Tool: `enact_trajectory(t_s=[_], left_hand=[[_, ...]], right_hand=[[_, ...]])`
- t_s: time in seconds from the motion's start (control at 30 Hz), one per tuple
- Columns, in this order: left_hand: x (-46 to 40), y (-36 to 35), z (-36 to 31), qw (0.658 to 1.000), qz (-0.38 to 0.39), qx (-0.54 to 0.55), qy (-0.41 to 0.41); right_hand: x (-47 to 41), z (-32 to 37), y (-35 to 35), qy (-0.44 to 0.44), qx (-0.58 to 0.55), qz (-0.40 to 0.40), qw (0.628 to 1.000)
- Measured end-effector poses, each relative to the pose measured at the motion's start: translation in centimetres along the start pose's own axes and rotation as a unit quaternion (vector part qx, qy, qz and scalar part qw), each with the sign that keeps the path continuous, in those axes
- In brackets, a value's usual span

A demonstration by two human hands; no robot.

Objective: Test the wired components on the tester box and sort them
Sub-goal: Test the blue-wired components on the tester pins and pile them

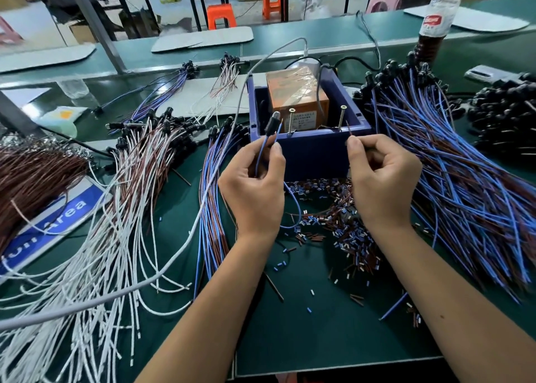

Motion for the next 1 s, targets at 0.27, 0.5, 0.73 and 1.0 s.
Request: enact_trajectory(t_s=[0.27, 0.5, 0.73, 1.0], left_hand=[[-0.33, -0.05, 0.40, 1.000, 0.016, 0.003, -0.008], [-0.35, 0.02, 0.46, 1.000, 0.023, 0.004, -0.008], [-0.26, 0.05, 0.29, 0.999, 0.030, -0.003, -0.014], [-0.20, 0.09, 0.16, 0.999, 0.043, 0.006, -0.014]], right_hand=[[-0.08, 0.27, -0.37, 0.007, 0.011, 0.011, 1.000], [-0.15, 0.26, -0.28, 0.012, 0.008, 0.013, 1.000], [-0.17, 0.14, -0.32, 0.023, 0.007, 0.019, 1.000], [-0.20, 0.18, -0.40, 0.030, 0.015, 0.034, 0.999]])
Point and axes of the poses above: each hand's wrist, its own x-axis away from the middle knuckle, its own y-axis out of the back of the hand, z = x × y, the point moved 2 cm from there along -x, towards the middle knuckle, and after that the axes turned 14 degrees about -x, right-handed, at the moved point
